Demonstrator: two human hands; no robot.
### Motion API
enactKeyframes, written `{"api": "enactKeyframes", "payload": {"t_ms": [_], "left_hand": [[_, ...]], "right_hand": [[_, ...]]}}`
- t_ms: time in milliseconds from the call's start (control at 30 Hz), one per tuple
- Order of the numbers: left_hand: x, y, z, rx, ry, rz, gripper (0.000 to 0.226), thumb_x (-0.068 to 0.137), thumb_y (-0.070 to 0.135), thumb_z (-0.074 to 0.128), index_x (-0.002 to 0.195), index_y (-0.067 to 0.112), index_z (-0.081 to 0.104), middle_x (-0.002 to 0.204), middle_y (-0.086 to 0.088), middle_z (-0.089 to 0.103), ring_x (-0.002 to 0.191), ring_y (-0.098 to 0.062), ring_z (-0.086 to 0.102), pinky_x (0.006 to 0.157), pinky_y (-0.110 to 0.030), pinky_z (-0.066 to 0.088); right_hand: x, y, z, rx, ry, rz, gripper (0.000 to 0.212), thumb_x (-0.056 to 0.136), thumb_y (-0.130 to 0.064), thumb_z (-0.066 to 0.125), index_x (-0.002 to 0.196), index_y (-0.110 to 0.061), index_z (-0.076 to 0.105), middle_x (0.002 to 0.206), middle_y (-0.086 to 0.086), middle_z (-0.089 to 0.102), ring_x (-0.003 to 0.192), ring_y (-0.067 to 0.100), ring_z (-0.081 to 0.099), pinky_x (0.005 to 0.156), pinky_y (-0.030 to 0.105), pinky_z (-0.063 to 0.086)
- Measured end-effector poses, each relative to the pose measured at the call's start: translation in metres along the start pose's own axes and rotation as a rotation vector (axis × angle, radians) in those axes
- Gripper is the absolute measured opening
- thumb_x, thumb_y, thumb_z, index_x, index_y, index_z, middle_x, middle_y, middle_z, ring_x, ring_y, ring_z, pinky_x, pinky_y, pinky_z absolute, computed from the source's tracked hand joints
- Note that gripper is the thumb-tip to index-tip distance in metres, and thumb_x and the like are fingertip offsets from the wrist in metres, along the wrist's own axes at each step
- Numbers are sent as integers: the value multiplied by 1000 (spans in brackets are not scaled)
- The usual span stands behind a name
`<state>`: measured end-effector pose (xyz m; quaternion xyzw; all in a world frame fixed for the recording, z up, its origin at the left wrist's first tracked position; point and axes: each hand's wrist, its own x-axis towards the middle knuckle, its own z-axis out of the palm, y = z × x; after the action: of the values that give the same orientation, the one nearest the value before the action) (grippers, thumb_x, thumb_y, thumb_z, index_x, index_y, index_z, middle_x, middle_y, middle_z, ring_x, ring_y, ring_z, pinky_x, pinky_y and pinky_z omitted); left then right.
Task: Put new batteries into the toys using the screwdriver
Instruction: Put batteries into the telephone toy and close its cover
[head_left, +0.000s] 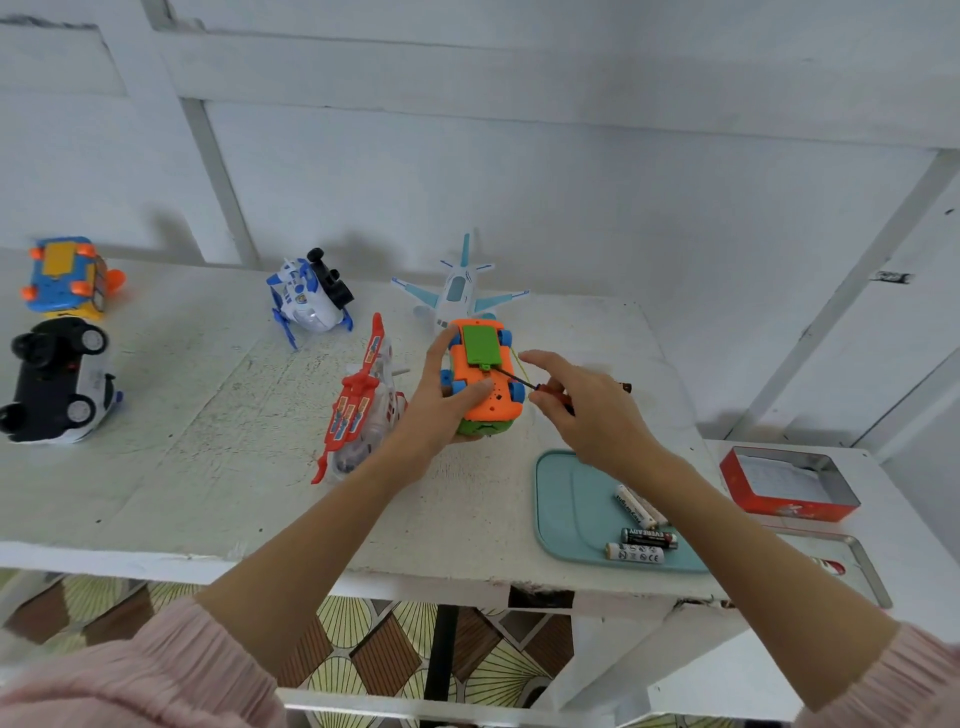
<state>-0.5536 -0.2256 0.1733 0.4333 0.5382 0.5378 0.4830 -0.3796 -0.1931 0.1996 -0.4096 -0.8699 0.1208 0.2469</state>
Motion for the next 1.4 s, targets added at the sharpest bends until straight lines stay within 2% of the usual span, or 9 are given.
{"api": "enactKeyframes", "payload": {"t_ms": [333,533,667,867,967,1033,1100,1267,1400], "left_hand": [[3,11,-11,280,-97,99,62,92,11,58,132,44,24,119,6,45,84,-3,57,58,-14,53],[12,18,-20,405,-30,181,73,88,16,64,142,41,23,125,-2,50,103,-22,62,86,-41,56],[15,25,-20,416,22,308,66,89,-7,56,139,25,27,107,6,57,76,7,63,63,-9,50],[19,35,-21,504,74,385,68,91,-4,54,146,18,22,107,7,48,83,19,54,66,-5,47],[24,33,-22,597,116,366,72,90,11,60,149,25,20,121,-11,47,101,-15,52,82,-19,47],[27,30,-23,629,140,341,74,88,21,63,148,27,22,126,-24,45,102,-30,51,89,-27,46],[28,29,-23,635,108,351,74,87,21,62,148,29,21,124,-23,47,99,-29,51,83,-31,44],[32,26,-28,617,75,346,77,77,44,58,143,47,18,113,-22,52,93,-32,57,83,-40,53],[34,25,-21,602,46,342,75,78,38,60,142,48,21,116,-18,48,95,-30,56,90,-48,51]], "right_hand": [[14,4,-4,21,-57,-24,37,98,-15,40,131,-25,50,84,6,60,72,16,48,63,30,38],[4,3,-12,133,3,6,35,94,-8,45,122,-24,59,59,-15,44,54,0,45,50,17,30],[-15,17,-9,109,-101,67,32,95,-13,46,120,-27,60,54,-14,46,46,6,38,51,23,31],[-21,11,18,-32,-444,68,33,98,-20,38,124,-31,54,67,-13,51,51,1,39,53,20,32],[-12,5,35,-51,-528,68,36,99,-19,35,129,-31,51,80,-3,59,53,2,40,55,22,34],[-7,2,36,-59,-580,75,39,99,-19,35,134,-32,45,69,-13,50,53,4,39,54,19,33],[-4,1,28,-60,-610,74,43,99,-19,38,139,-35,38,62,-18,36,57,7,43,59,22,36],[-2,13,-12,-155,-673,135,32,95,-25,50,127,-28,51,67,-20,44,64,4,52,71,24,42],[0,24,-43,-92,-465,165,13,90,-20,55,98,-19,66,63,-16,54,62,5,53,77,31,48]]}}
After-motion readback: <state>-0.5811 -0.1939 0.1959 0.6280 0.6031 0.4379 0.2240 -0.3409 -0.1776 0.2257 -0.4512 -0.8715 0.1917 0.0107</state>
